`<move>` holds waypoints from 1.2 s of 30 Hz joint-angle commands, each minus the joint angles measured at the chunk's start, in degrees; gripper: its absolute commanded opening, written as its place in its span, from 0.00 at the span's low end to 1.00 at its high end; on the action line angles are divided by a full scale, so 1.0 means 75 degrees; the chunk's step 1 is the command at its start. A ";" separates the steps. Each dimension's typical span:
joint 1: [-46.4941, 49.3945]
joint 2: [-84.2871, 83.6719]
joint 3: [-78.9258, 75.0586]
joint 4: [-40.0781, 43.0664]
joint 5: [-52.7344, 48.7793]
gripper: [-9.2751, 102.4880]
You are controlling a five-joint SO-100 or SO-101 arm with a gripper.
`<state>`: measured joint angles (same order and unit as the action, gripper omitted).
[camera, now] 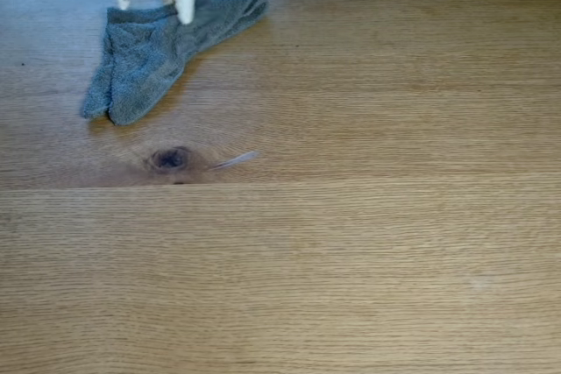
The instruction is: Clean the area in front of the robot
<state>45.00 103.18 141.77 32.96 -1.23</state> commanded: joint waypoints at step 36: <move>0.0891 -0.4172 -0.0691 -0.2695 -0.4137 0.13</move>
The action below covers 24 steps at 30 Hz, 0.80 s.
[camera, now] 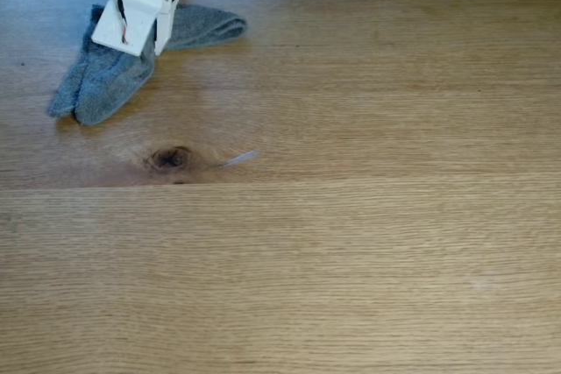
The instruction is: Clean the area in front of the robot
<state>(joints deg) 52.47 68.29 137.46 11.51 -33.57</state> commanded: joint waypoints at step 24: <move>-0.4723 0.6422 -0.0070 0.2801 0.2625 0.08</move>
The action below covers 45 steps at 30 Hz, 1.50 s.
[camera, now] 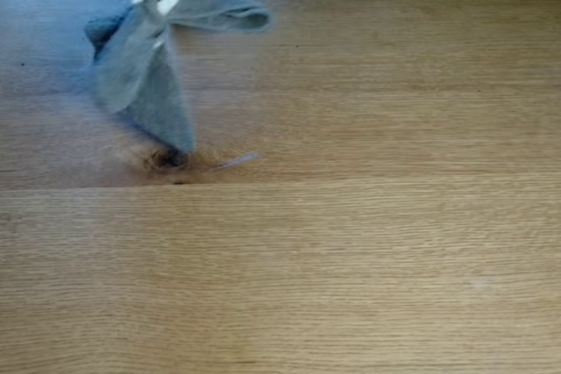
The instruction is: Clean the area in front of the robot
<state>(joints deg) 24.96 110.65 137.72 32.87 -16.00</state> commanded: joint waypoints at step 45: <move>-0.1277 -1.0629 -0.7535 -0.6480 0.2414 0.08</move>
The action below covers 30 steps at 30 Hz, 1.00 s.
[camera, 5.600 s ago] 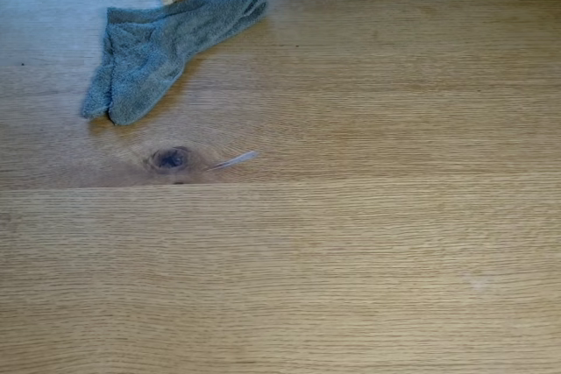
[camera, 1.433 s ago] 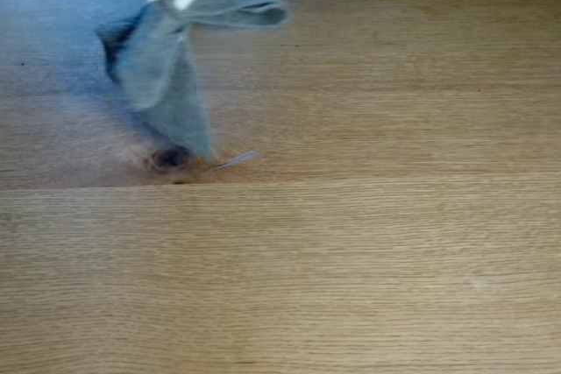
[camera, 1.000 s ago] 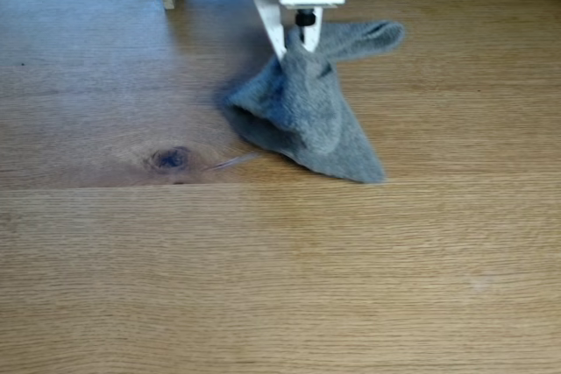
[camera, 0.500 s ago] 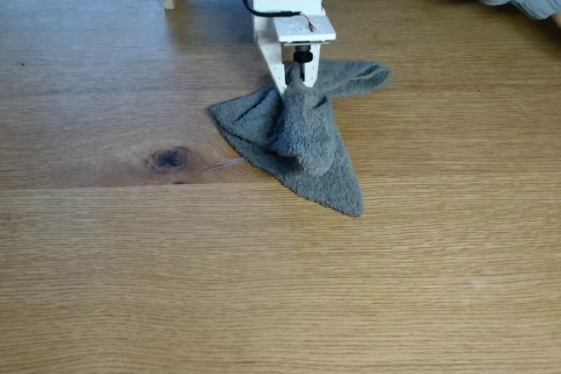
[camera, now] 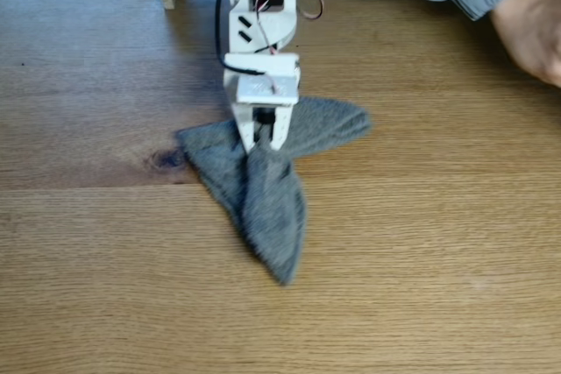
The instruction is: Clean the area in front of the robot
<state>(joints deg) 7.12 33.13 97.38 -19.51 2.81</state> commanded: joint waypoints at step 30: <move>-0.1945 0.3645 0.2496 0.3187 0.1605 0.08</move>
<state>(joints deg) -6.77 57.83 113.47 15.29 14.50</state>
